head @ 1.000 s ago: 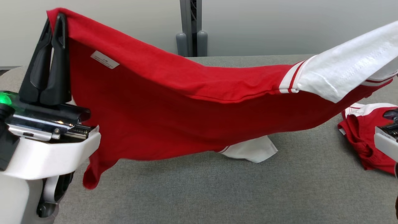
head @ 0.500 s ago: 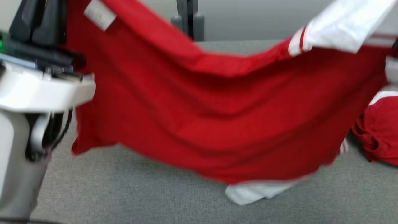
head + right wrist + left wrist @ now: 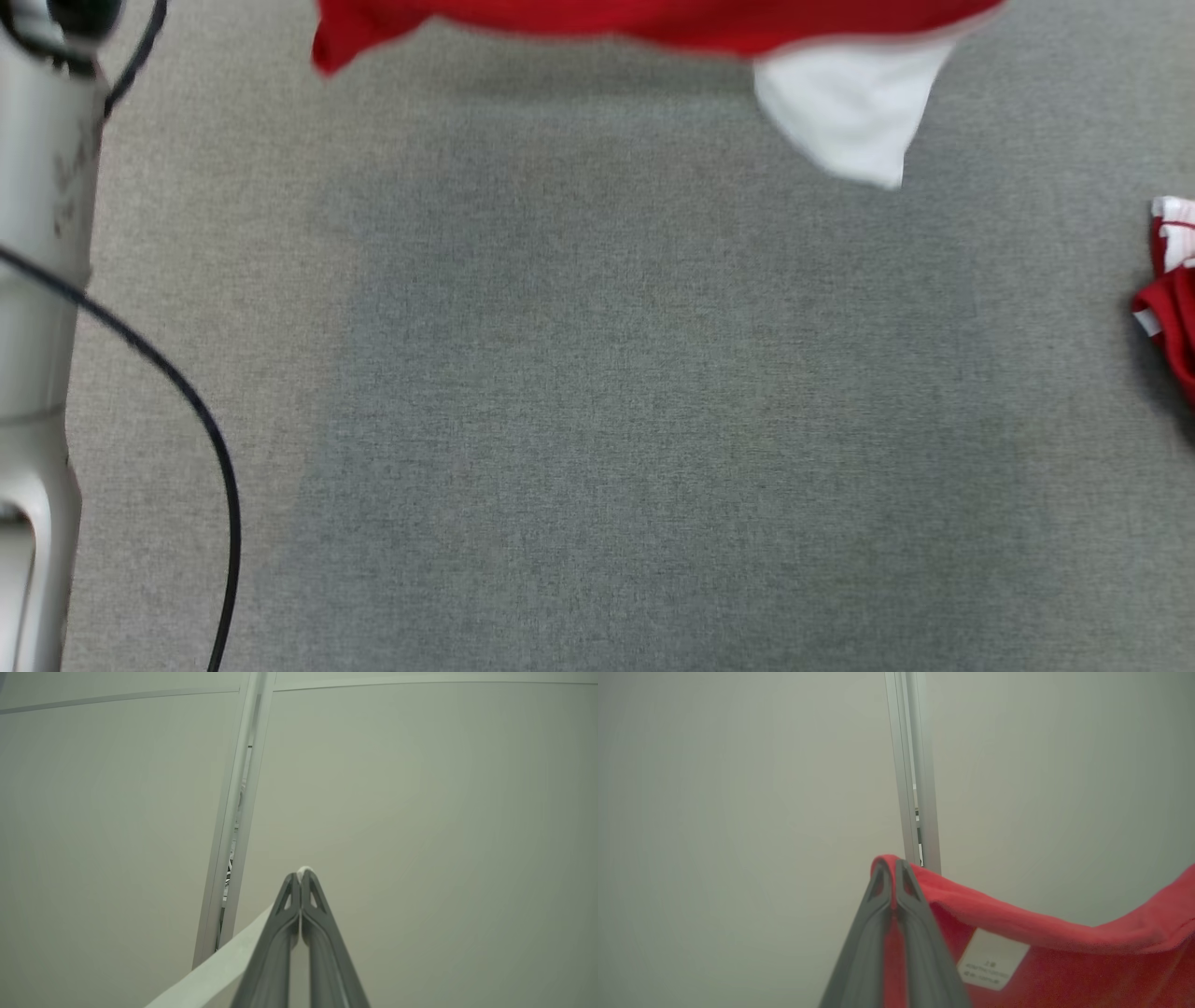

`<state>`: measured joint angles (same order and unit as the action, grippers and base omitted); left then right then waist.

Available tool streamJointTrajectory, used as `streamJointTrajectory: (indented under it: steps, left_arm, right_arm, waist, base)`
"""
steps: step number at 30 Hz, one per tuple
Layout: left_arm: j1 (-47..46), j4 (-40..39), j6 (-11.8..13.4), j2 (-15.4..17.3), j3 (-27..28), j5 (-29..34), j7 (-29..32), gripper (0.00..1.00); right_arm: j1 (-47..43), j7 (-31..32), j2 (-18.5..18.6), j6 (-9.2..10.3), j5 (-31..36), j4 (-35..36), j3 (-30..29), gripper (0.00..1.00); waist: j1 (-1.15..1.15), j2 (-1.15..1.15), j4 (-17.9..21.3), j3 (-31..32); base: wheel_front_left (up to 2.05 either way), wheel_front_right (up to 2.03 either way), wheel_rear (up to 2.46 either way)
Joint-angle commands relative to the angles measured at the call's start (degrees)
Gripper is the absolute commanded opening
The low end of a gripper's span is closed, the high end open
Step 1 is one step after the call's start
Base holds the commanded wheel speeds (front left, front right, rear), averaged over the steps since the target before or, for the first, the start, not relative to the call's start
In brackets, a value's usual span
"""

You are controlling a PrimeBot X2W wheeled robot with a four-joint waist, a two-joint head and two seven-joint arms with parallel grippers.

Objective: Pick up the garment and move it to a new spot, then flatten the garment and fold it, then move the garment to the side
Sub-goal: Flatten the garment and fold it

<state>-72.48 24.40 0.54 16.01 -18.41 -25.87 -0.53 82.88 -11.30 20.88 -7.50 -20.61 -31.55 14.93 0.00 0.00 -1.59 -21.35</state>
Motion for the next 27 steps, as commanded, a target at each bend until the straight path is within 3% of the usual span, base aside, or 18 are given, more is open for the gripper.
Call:
streamJointTrajectory:
  steps: [1, 6, 12, 16, 22, 25, 27]
  left_arm:
    - [-2.60, 2.17, -0.37, -0.36, 0.17, -0.32, -0.39, 0.00]
    - [-8.97, 15.95, -1.71, -3.07, 1.07, -2.20, -2.31, 0.00]
    - [-10.62, 28.88, -5.56, -5.13, 0.92, -4.52, -5.18, 0.00]
    - [-6.02, 31.00, -6.66, -6.76, 0.66, -5.75, -10.10, 0.00]
    - [3.50, 27.53, -7.19, -7.35, 1.16, -6.13, -14.07, 0.00]
    - [11.98, 22.37, -6.39, -6.56, 2.14, -5.52, -14.53, 0.00]
    - [21.19, 13.90, -4.90, -6.72, 3.37, -4.03, -14.56, 0.00]
  right_arm:
    - [2.59, -0.68, -0.22, 0.00, 0.25, -2.20, 0.12, 0.00]
    - [10.00, -1.89, -3.78, -0.01, -0.07, -15.39, 1.34, 0.00]
    - [10.95, -3.48, -6.42, -0.01, -2.65, -23.47, 6.28, 0.00]
    - [5.51, -3.92, -4.70, -0.01, -7.02, -19.77, 10.02, 0.00]
    - [-7.95, -4.03, -1.86, -0.01, -14.55, -8.49, 8.37, 0.00]
    - [-19.43, -3.99, -1.78, -0.01, -17.66, -1.55, 6.02, 0.00]
    - [-31.11, -3.98, -1.85, -0.02, -19.33, 4.54, 3.54, 0.00]
  waist:
    - [0.00, 0.00, -0.57, -1.46]
    - [0.00, 0.00, -0.19, -3.79]
    - [0.00, 0.00, -0.06, -6.20]
    - [0.00, 0.00, -0.99, -6.70]
    - [0.00, 0.00, -1.09, -5.81]
    - [0.00, 0.00, -0.70, -4.57]
    - [0.00, 0.00, -0.65, -2.66]
  base:
    - [0.00, 0.00, 0.00]
    - [0.00, 0.00, 0.00]
    - [0.00, 0.00, 0.00]
    - [0.00, 0.00, 0.00]
    - [0.00, 0.00, 0.00]
    - [0.00, 0.00, 0.00]
    - [0.00, 0.00, 0.00]
